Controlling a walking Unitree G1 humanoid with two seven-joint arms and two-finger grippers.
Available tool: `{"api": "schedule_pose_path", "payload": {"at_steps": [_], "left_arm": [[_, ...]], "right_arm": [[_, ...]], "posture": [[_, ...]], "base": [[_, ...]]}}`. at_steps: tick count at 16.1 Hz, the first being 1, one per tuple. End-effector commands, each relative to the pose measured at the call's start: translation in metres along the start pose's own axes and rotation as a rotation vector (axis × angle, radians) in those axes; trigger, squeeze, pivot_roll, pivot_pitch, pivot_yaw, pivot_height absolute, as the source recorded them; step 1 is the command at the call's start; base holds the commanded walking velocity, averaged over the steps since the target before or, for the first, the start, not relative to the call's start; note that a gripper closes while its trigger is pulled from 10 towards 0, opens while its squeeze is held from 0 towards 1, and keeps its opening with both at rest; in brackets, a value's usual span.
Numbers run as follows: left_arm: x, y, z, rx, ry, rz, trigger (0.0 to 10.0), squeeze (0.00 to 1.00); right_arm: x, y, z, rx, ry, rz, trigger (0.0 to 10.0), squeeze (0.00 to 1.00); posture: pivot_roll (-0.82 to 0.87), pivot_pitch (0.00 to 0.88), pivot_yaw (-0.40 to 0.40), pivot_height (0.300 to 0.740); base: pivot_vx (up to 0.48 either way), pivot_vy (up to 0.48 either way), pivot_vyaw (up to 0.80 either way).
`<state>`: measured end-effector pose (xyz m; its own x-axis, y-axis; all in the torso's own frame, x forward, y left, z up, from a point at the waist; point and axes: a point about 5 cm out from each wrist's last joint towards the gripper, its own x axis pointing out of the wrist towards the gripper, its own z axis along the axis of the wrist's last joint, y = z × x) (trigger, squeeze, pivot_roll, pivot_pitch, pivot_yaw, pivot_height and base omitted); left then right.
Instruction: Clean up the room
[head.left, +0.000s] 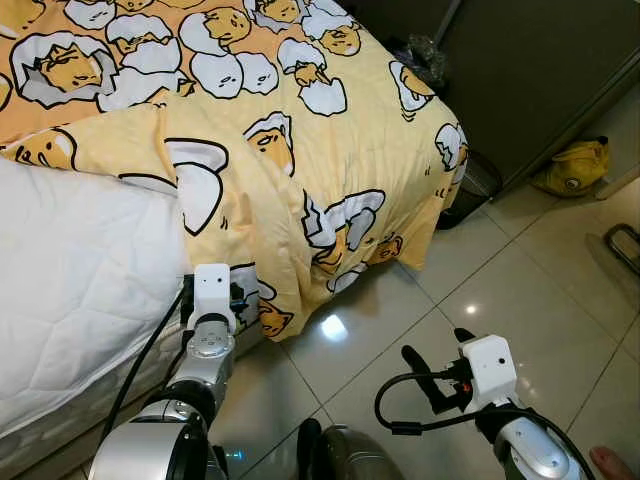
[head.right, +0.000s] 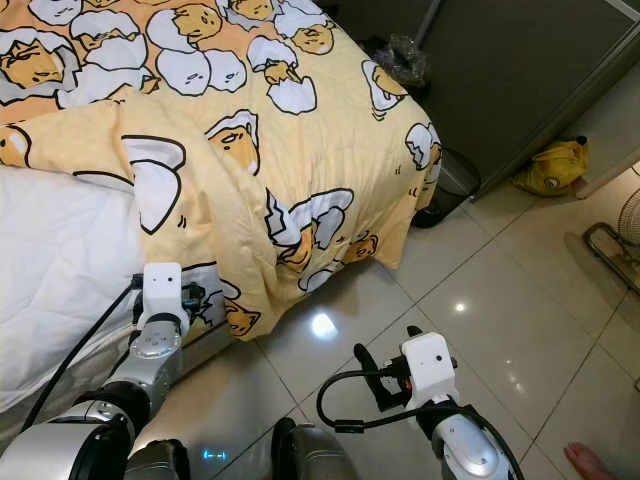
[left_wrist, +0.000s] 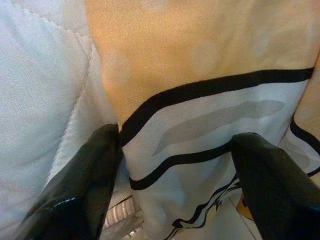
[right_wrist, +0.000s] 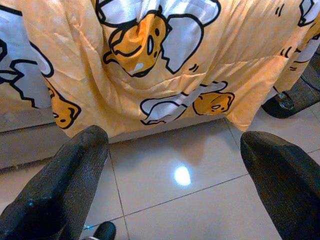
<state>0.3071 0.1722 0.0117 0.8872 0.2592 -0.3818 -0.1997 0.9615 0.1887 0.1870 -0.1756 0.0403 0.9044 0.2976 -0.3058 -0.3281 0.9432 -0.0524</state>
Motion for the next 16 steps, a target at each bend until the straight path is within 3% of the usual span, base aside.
{"api": "schedule_pose_path", "payload": {"at_steps": [1,6,8,9,14,16], "left_arm": [[-0.006,-0.008,-0.016,-0.002,0.082,-0.042,0.0,0.0],[-0.006,-0.012,-0.016,0.042,0.079,-0.085,0.0,0.0],[-0.007,-0.016,-0.016,0.023,0.081,-0.123,0.0,0.0],[-0.007,-0.02,-0.016,-0.034,0.094,-0.157,0.0,0.0],[-0.008,-0.028,-0.01,-0.016,0.055,-0.191,0.0,0.0],[-0.008,-0.029,-0.007,0.033,0.032,-0.21,0.0,0.0]], "right_arm": [[-0.005,-0.005,-0.001,-0.006,0.012,-0.017,10.0,0.0],[-0.005,-0.004,0.001,-0.001,0.014,-0.011,10.0,0.0],[-0.007,-0.004,-0.001,-0.001,0.022,-0.013,10.0,0.0],[-0.009,-0.005,-0.001,-0.002,0.025,-0.013,10.0,0.0],[-0.014,-0.013,0.003,-0.012,0.03,-0.027,10.0,0.0],[-0.009,-0.011,0.003,-0.013,0.027,-0.021,10.0,0.0]], "posture": [[-0.22,0.204,-0.208,0.74],[-0.22,0.209,-0.205,0.74],[-0.24,0.213,-0.208,0.74],[-0.24,0.216,-0.209,0.74],[-0.26,0.213,-0.219,0.74],[-0.24,0.197,-0.205,0.74]], "base": [[0.0,0.0,0.0],[0.0,0.0,0.0],[0.0,0.0,0.0],[0.0,0.0,0.0],[0.0,0.0,0.0],[0.0,0.0,0.0]]}}
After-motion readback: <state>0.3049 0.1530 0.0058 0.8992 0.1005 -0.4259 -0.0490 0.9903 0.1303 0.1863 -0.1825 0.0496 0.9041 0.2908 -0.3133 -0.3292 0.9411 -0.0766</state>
